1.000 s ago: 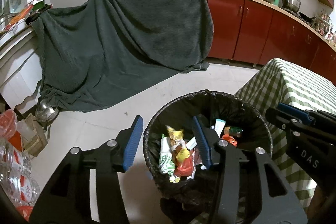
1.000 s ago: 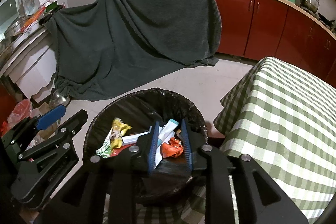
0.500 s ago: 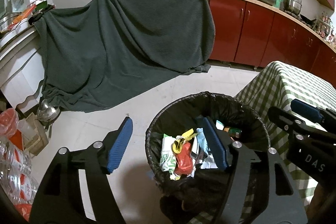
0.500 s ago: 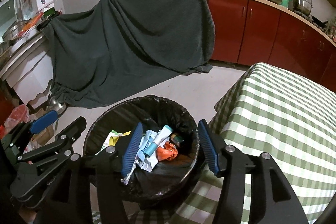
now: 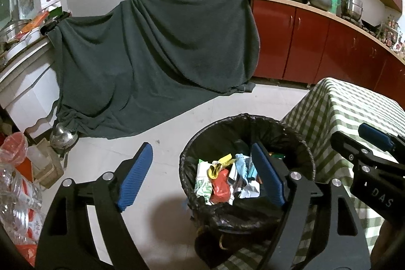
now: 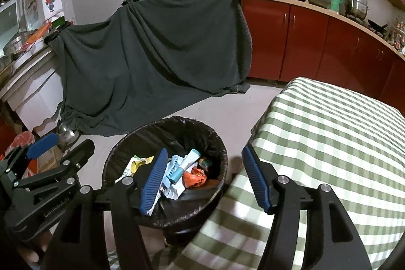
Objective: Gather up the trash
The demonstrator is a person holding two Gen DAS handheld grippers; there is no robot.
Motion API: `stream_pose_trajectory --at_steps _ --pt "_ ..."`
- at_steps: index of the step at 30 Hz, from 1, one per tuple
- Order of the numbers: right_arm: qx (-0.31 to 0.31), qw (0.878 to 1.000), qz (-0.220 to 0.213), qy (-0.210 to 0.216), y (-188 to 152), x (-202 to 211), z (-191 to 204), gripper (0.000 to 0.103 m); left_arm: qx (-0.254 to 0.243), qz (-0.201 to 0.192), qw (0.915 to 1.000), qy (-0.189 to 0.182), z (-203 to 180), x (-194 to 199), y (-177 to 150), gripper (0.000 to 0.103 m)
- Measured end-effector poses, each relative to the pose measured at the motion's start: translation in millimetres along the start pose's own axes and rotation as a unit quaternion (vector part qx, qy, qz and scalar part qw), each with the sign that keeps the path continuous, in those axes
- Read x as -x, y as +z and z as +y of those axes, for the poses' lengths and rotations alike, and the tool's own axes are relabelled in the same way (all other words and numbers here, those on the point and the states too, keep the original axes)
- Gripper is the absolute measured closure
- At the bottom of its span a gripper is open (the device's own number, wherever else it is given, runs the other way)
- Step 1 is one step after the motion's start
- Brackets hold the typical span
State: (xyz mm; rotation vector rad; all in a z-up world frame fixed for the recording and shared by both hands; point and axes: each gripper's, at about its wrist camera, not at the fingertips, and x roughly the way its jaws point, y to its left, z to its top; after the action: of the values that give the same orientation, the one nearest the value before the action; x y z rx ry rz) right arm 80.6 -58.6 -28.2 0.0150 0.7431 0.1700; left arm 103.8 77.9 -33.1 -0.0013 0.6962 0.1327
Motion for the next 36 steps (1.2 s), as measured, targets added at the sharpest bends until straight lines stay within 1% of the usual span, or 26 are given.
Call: stream_pose_trajectory --at_steps 6,10,17,22,29,36 --pt "-0.004 1.0 -0.015 -0.005 -5.8 23.0 -8.3 0.039 -0.001 -0.01 0.9999 -0.002 -4.8 22.0 -2.1 0.023" --pt "-0.002 1.0 -0.027 -0.011 -10.8 39.7 -13.1 0.037 -0.004 -0.017 0.9998 -0.002 -9.2 38.1 -5.1 0.019" --pt "-0.004 0.999 -0.044 -0.014 -17.9 66.1 -23.2 0.036 0.005 -0.019 0.9997 -0.012 -12.4 64.1 -12.0 0.017" --pt "-0.006 0.998 -0.058 -0.019 -21.9 84.5 -30.8 0.034 0.002 -0.029 0.9995 -0.011 -19.0 82.9 -16.9 0.015" --pt "-0.007 0.997 -0.071 -0.021 -28.4 99.9 -36.4 0.033 -0.007 -0.043 0.999 -0.006 -28.7 104.2 -22.7 0.013" --pt "-0.009 0.997 -0.075 -0.021 -33.5 106.3 -40.2 0.033 -0.01 -0.046 0.9989 -0.004 -31.2 112.3 -25.2 0.013"
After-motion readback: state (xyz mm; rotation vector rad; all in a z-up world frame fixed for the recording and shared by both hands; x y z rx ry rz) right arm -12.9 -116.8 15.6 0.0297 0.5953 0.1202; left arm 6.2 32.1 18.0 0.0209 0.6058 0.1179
